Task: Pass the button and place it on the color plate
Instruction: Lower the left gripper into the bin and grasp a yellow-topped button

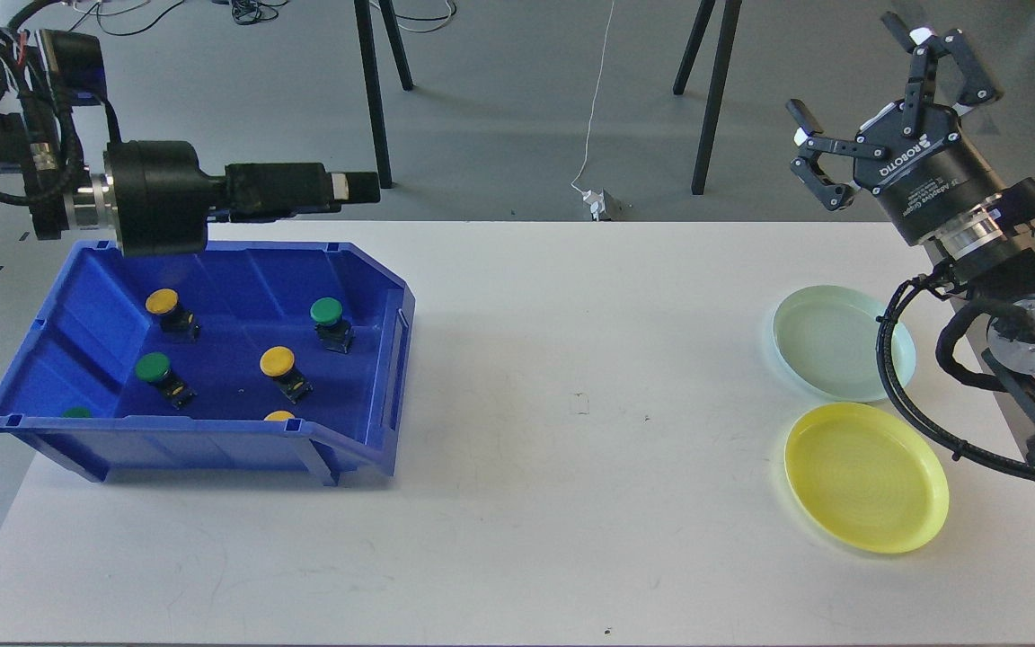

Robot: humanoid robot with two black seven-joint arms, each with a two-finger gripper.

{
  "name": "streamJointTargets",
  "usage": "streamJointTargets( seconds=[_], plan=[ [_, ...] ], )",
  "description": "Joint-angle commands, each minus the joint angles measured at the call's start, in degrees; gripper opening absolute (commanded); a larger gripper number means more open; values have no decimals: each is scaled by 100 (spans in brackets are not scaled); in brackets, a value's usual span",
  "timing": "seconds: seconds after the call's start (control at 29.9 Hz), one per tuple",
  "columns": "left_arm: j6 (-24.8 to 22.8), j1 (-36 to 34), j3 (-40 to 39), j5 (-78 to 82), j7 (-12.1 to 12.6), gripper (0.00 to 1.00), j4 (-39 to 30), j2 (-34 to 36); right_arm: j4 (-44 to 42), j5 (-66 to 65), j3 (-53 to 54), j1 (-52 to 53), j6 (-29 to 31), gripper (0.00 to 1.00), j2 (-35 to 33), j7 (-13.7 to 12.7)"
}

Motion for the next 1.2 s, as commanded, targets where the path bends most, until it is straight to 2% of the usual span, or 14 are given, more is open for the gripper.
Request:
streamJointTargets(
  seconds=[0.0,0.17,0.33,0.47,0.77,1.0,1.17],
  plan=[
    [1,-324,1030,1230,0,99,473,-194,-57,-4,1,-5,0,99,-3,1],
    [1,-88,1349,1795,0,99,1616,-959,-84,-4,1,-22,0,99,-3,10],
    [1,229,1331,1831,0,99,2022,-1074,-84,5,1,-84,0,99,-3,10],
    [1,431,1340,1831,0,99,2470,-1486,-84,5,1,-93,0,99,-12,10],
    [1,563,1331,1822,0,99,2664,-1654,-84,5,1,-110,0,99,-65,19],
    [1,818,1313,1804,0,99,3305,-2075,-84,5,9,-154,0,99,-73,28],
    [1,818,1287,1804,0,99,3332,-2120,-84,5,9,-163,0,99,-73,28]
  ],
)
